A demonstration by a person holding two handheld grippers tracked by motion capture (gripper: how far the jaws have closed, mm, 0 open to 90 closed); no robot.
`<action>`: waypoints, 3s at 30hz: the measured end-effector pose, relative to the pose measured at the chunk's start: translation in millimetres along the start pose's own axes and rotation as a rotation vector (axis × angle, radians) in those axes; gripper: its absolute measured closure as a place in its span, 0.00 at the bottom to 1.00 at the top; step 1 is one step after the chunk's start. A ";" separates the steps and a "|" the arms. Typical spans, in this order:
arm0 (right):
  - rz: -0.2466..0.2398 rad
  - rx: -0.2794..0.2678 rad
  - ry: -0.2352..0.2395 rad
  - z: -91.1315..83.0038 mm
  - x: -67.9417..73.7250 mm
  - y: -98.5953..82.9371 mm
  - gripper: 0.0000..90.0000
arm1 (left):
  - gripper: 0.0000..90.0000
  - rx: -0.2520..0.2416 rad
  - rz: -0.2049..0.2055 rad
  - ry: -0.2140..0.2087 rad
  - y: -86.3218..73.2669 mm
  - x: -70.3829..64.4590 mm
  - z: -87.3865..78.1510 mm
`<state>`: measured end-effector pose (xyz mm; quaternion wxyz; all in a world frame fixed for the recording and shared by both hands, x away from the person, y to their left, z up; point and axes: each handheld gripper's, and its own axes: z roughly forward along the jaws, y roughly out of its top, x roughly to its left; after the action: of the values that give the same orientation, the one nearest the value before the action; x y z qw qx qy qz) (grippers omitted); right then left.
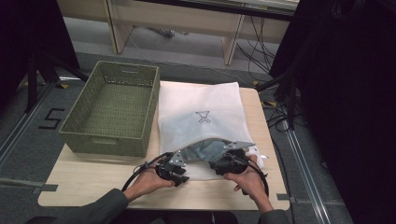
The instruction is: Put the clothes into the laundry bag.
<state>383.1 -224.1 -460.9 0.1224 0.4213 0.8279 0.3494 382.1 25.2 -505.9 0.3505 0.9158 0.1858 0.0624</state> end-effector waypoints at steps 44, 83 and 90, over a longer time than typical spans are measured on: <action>0.074 -0.076 -0.092 -11.6 5.5 32.7 0.56 | 0.91 0.044 -0.012 0.001 -3.4 -4.1 -6.9; 0.025 -0.008 -0.189 77.2 -29.5 53.5 0.74 | 0.93 0.045 0.002 0.007 -2.2 -4.1 -6.8; -0.016 -0.100 -0.072 19.6 -3.3 54.0 0.63 | 0.92 0.038 -0.028 0.024 -2.4 -2.7 -6.4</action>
<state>428.0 -195.7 -438.6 0.1757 0.4203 0.8080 0.3738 377.3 29.7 -502.7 0.3315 0.9189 0.2038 0.0648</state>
